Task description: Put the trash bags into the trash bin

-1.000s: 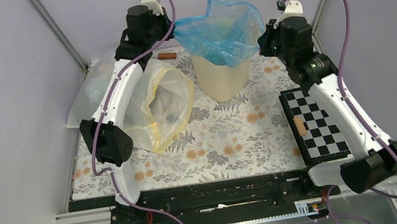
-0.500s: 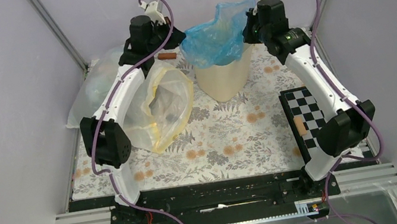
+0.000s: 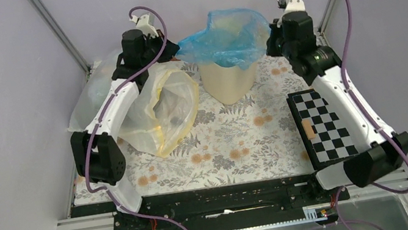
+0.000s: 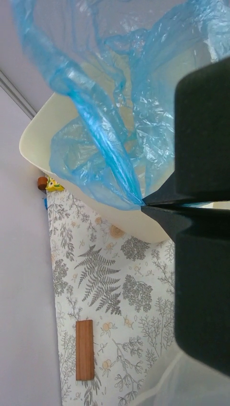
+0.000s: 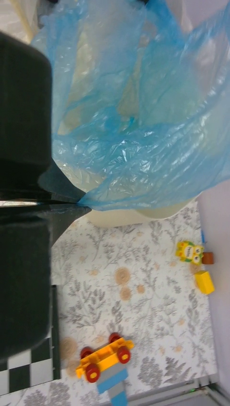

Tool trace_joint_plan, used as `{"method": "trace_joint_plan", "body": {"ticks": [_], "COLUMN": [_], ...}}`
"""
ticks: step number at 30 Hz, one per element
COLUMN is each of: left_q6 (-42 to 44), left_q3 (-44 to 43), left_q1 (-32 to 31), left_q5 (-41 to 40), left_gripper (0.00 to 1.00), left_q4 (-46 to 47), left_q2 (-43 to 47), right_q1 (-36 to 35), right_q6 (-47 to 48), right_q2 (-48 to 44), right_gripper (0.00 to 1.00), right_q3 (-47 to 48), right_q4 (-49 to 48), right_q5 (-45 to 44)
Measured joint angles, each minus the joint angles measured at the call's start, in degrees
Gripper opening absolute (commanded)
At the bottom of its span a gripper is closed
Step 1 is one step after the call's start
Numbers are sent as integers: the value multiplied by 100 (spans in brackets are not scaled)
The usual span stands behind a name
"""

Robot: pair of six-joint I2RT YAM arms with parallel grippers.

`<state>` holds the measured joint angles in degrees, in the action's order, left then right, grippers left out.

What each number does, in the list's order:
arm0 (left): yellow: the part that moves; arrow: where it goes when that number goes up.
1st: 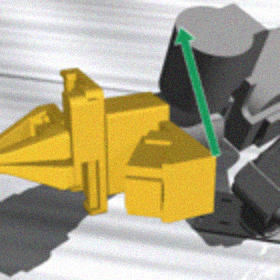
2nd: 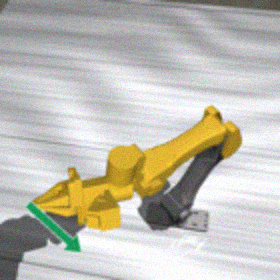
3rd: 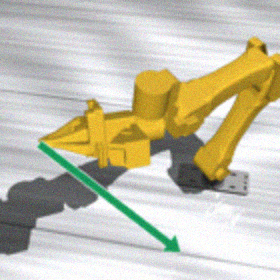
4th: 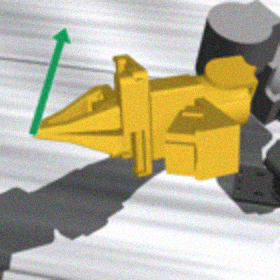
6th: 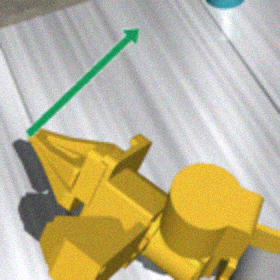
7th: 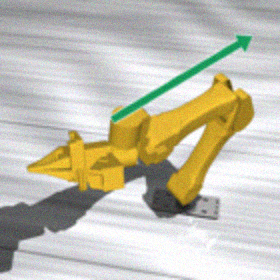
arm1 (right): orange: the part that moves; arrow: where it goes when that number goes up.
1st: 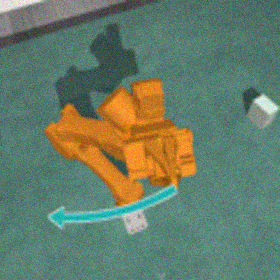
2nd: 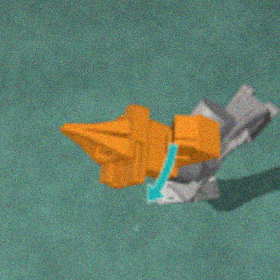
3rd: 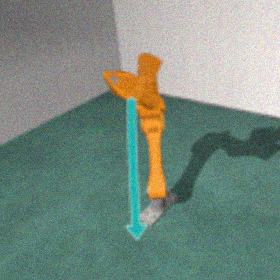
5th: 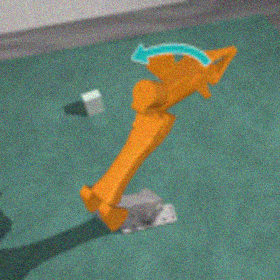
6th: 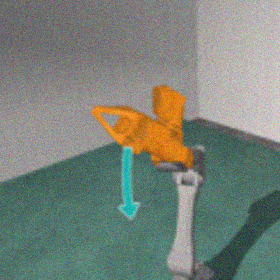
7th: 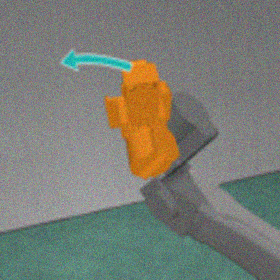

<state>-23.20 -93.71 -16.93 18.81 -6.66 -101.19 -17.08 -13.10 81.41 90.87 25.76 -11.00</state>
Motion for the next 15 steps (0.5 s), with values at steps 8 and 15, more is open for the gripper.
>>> {"method": "trace_joint_plan", "body": {"ticks": [8, 15], "left_q6": [-37, -44], "left_q3": [776, 1231], "left_q1": [61, 55], "left_q5": [4, -11], "left_gripper": [0, 0], "left_q4": [647, 1539], "left_q2": [107, 57], "right_q1": [66, 356], "right_q6": [-142, -413], "right_q2": [-391, 26], "right_gripper": [17, 37], "right_q3": [-1521, -1934], "right_q4": [-365, -763], "right_q5": [17, 273]}}
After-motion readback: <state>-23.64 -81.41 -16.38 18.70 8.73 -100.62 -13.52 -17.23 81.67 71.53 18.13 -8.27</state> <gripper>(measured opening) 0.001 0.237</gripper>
